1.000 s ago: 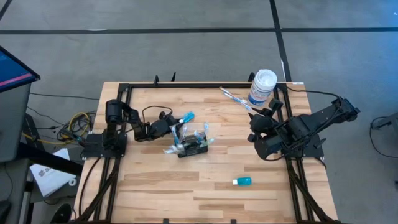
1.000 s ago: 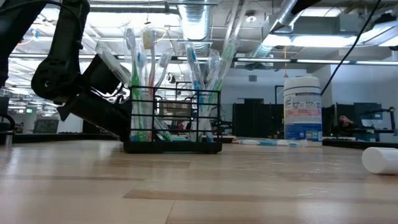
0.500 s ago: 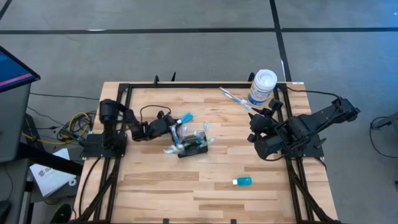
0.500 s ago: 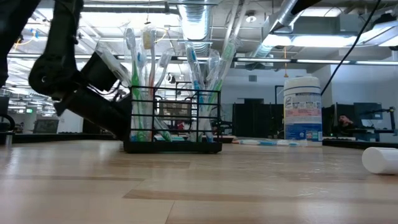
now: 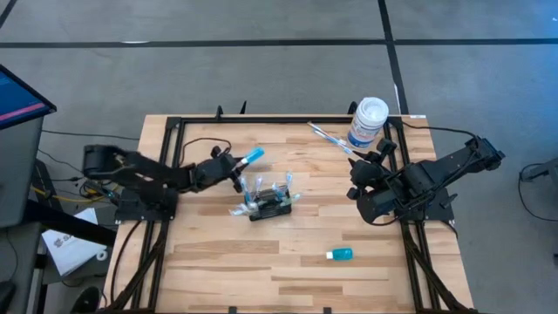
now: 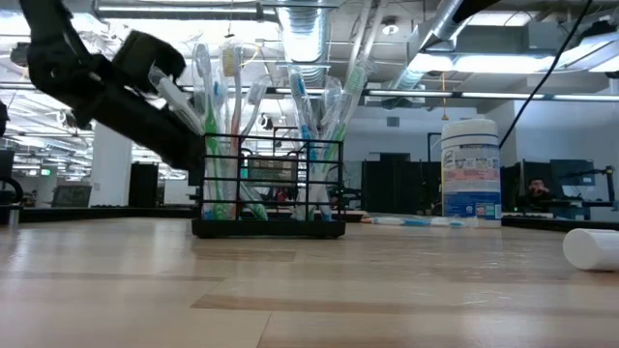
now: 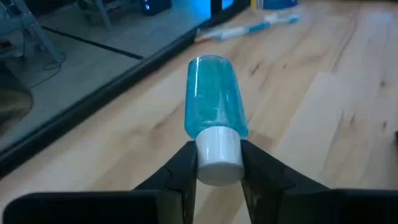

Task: Pick & Place toothbrushing station
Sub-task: Put the blue mouthwash into the wire organizer

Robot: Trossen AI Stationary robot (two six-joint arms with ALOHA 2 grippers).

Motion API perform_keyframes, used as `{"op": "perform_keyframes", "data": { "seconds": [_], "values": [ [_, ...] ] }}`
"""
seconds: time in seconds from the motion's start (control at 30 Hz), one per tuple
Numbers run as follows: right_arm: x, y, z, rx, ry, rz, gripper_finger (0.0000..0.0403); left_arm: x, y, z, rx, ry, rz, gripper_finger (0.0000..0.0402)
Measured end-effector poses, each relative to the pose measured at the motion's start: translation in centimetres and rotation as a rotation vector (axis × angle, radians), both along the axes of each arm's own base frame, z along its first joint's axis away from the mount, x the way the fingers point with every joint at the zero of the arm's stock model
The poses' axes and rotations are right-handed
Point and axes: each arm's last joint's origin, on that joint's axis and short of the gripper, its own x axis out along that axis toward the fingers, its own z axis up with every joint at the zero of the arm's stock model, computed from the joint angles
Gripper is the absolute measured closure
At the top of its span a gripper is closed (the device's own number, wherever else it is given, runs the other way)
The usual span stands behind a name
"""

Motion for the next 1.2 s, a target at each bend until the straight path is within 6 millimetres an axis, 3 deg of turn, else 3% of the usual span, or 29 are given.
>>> {"op": "perform_keyframes", "data": {
  "seconds": [0.57, 0.93, 1.2],
  "values": [
    [1.0, 0.5, 0.1, -0.028, 0.013, 0.063, 0.0301, -2.6, -0.6, 6.3, -0.003, -0.287, -0.019, 0.0316],
    [1.7, 0.8, 0.4, -0.056, 0.022, 0.121, 0.0301, -1.2, -0.5, 11.7, -0.125, -0.155, -0.021, 0.0316],
    [1.7, 0.6, -1.4, -0.085, 0.089, 0.116, 0.0301, -0.9, -0.9, 17.0, -0.256, -0.162, -0.082, 0.0316]
  ]
}}
